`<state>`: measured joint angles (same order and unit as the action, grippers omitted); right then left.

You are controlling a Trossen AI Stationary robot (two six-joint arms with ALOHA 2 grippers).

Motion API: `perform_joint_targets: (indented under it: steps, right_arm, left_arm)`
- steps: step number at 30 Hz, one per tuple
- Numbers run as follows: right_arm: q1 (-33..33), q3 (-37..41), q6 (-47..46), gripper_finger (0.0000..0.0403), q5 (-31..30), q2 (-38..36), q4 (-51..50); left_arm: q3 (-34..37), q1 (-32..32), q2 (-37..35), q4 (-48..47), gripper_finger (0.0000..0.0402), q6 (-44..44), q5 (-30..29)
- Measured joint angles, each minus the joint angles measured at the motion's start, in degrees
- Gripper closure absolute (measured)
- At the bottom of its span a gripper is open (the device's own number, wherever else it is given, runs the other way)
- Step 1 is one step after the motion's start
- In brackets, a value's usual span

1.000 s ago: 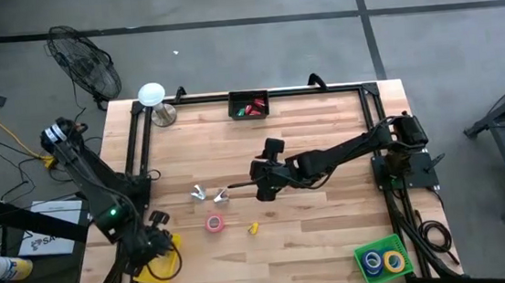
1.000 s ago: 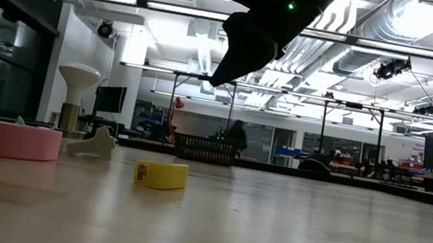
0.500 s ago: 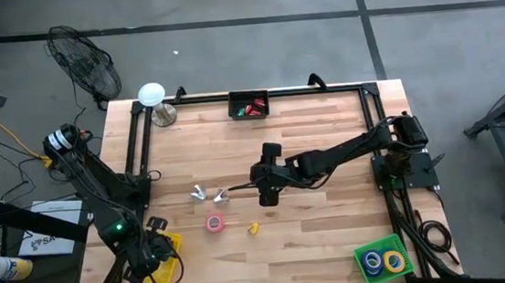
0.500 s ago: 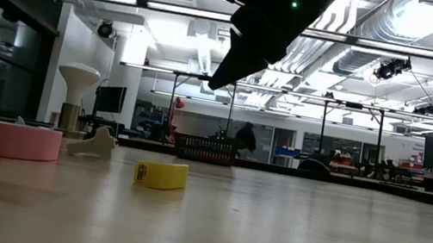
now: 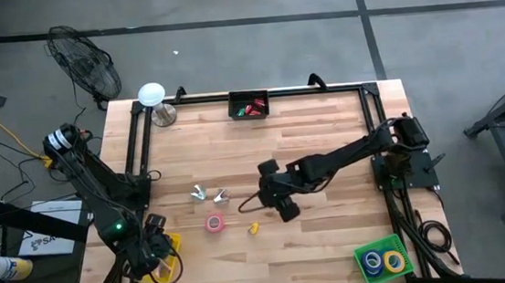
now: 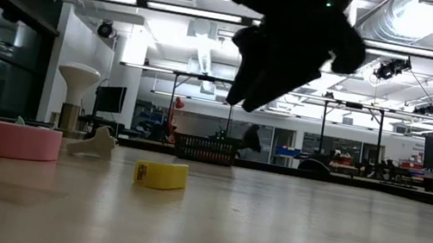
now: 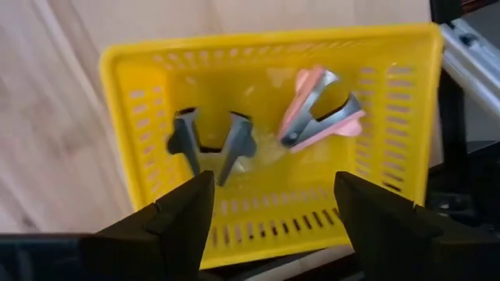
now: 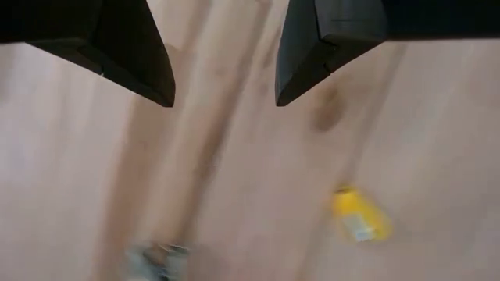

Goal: Pick and place Stapler, Stapler remover, tape
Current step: Put the yellow stapler into the black bin

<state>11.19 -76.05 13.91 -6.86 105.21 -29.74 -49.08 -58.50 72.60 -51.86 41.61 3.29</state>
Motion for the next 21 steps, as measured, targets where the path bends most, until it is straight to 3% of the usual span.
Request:
perform_joint_targets:
  steps: [4,10,21]
  right_arm:
    - [1.1,0.0,7.1,0.019,3.0,0.0,0.1]
    - [2.1,0.0,9.7,0.0193,4.3,0.0,2.9]
    - [2.2,0.0,10.8,0.0194,11.9,5.9,13.3]
  left_arm:
    - [0.0,0.0,-1.5,-1.2,0.0141,-0.9,-3.1]
    - [0.0,0.0,-5.4,-4.6,0.0141,-1.9,-8.4]
    - [0.0,0.0,-12.3,-6.8,0.0141,-13.0,-33.7]
